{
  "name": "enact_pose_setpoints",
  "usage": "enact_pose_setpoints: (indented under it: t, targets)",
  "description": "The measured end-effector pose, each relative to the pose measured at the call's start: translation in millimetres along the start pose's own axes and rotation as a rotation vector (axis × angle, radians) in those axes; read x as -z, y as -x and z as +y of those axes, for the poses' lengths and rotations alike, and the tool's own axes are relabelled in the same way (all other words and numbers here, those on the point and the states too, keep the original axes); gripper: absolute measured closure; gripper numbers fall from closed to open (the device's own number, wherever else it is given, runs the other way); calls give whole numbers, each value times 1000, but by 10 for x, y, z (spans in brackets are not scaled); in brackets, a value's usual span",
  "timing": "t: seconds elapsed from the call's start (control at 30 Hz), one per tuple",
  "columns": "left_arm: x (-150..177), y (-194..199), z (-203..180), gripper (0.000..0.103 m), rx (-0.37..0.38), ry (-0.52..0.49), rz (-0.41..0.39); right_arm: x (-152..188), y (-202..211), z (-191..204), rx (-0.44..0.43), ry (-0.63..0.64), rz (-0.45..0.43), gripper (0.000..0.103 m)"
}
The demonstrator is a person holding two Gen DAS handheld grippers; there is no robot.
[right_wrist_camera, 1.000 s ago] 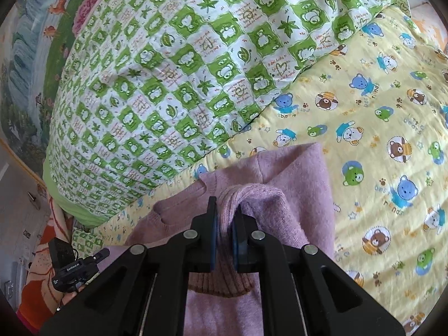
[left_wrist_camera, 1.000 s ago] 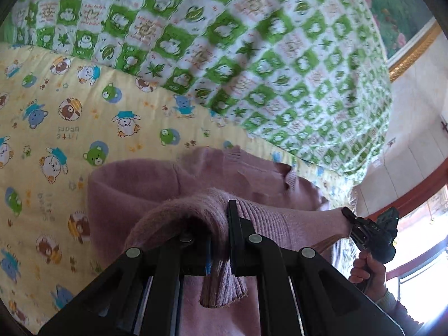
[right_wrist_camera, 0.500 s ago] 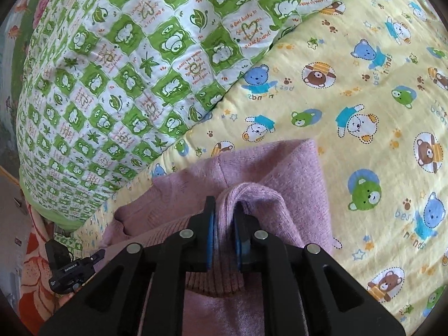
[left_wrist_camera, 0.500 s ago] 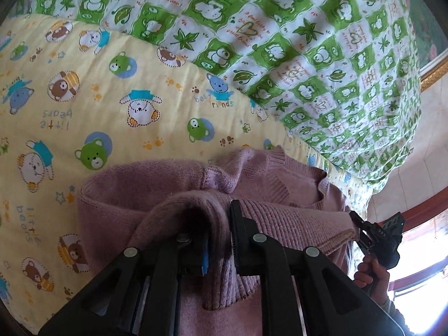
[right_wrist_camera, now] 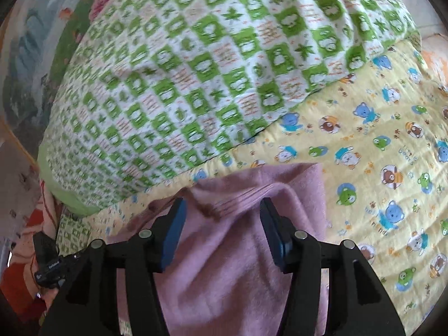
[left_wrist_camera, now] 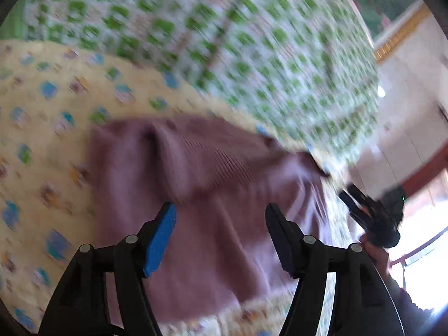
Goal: Fold small clothes
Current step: 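Open both grippers to release the hem on the collar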
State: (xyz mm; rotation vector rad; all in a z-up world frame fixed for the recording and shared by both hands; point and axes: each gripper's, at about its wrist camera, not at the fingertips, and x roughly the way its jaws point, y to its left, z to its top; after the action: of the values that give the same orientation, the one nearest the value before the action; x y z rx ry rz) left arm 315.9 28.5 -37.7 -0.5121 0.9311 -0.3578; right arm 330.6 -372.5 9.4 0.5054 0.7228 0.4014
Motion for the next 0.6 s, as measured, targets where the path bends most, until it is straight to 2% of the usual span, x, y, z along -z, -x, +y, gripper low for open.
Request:
enact_pose_setpoints:
  t: [0.03, 0.1, 0.17, 0.23, 0.3, 0.37, 0.43, 0.53, 0.6]
  targets:
    - [83, -93, -58, 36, 8, -19, 35, 114, -7, 101, -40, 32, 28, 47]
    - [307, -405, -212, 39, 2, -83, 127, 433, -157, 342, -107, 137, 159, 48]
    - [387, -605, -275, 40, -10, -102, 162, 753, -372, 575, -128, 270, 280, 51]
    - [390, -775, -309, 40, 1, -123, 180, 968, -565, 716, -160, 345, 371, 52]
    - [309, -937, -325, 41, -44, -171, 196, 1069, -779, 790, -179, 390, 427, 52]
    - [141, -1009, -284, 42, -61, -186, 183, 1036, -948, 773, -160, 413, 439, 52]
    - [-104, -997, -200, 42, -94, -185, 134, 874, -1095, 676, -128, 397, 417, 52]
    - [-527, -898, 27, 42, -156, -135, 41, 527, -1176, 445, -115, 307, 340, 52]
    - [-762, -817, 235, 42, -177, -74, -17, 298, -1188, 284, -62, 252, 267, 52]
